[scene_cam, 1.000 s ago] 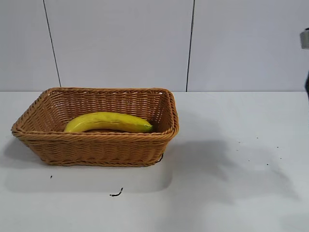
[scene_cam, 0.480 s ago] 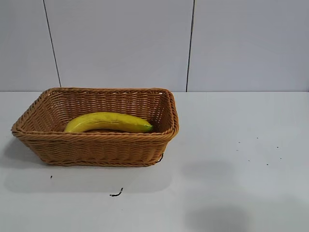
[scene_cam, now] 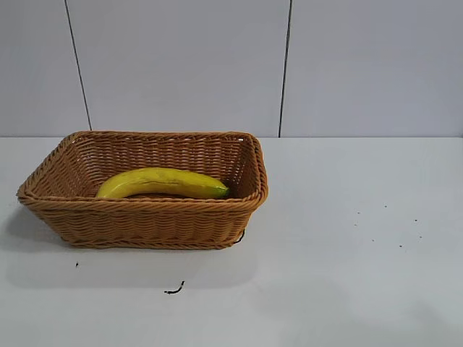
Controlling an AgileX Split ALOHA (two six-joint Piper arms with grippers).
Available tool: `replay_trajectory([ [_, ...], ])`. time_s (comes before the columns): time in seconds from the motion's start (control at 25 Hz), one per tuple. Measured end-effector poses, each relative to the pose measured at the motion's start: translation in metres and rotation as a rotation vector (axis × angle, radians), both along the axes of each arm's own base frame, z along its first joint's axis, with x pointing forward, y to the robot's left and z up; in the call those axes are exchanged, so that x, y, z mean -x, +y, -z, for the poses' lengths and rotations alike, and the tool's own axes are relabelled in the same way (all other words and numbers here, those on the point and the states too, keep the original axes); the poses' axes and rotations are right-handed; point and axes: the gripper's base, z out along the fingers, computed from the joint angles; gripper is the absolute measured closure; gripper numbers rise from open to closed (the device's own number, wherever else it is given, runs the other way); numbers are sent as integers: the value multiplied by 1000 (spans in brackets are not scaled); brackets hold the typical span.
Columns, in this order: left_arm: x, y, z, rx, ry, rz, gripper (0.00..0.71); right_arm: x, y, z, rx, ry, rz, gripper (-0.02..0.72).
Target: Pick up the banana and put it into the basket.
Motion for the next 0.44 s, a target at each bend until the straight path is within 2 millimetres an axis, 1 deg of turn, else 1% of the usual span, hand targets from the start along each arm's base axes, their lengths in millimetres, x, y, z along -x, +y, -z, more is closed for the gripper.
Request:
replay_trajectory([
  [0.44, 0, 0, 0, 0, 0, 0, 75, 1, -1, 0, -3, -6, 14, 14],
])
